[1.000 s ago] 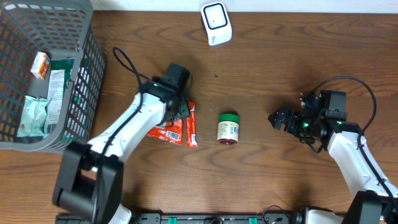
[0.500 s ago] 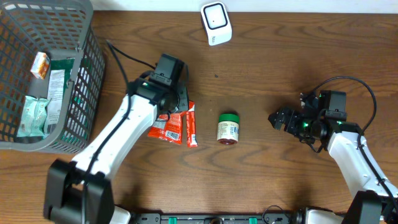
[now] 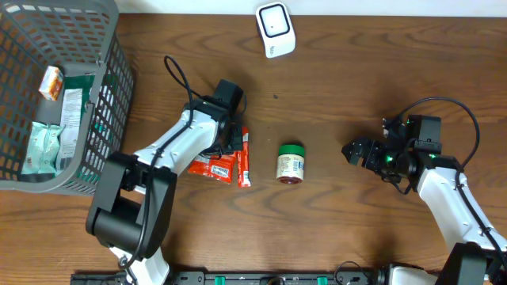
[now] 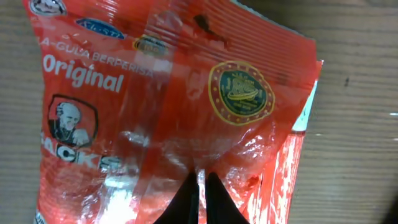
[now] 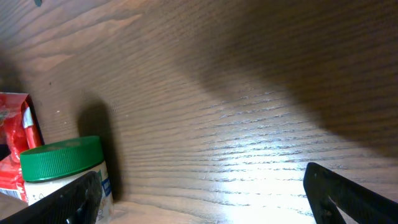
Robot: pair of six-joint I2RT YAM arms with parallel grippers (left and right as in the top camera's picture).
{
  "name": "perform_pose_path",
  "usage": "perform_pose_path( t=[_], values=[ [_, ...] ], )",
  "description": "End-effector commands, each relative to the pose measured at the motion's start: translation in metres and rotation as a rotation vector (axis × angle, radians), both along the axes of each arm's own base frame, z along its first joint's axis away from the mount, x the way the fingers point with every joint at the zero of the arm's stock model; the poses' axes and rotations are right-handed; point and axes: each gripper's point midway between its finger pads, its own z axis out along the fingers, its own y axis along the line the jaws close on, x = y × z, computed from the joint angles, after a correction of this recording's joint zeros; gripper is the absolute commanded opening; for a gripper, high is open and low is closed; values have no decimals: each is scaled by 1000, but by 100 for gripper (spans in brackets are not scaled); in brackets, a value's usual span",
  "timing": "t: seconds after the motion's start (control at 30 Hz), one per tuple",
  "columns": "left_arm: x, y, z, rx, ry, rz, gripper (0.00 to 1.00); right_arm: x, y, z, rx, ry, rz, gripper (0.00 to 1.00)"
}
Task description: Scan the item barcode
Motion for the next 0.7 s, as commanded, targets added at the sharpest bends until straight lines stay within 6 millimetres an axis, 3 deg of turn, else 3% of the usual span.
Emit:
perform_pose_path(
  t=[0.0, 0.07, 0.2, 0.27, 0.37, 0.43, 0.5, 0.67],
  values=[
    [-2, 0, -4, -2, 12, -8, 7, 5, -2, 8, 6, -22, -17, 99],
    [4, -1, 10, -11, -13, -23, 7, 5, -2, 8, 6, -22, -17, 99],
    [24, 5, 61, -34, -123, -11, 10, 5, -2, 8, 6, -22, -17, 99],
    [31, 14, 84, -43, -190, 16, 12, 5, -2, 8, 6, -22, -17, 99],
    [37, 37, 100, 9, -243, 64, 12, 5, -2, 8, 6, -22, -17, 99],
    [38, 53, 100, 63, -247, 96, 12, 5, -2, 8, 6, -21, -17, 99],
    [33, 66, 87, 97, -215, 118, 12, 5, -2, 8, 6, -22, -17, 99],
    [20, 69, 55, 120, -123, 110, 12, 5, -2, 8, 6, -22, -17, 99]
  ],
)
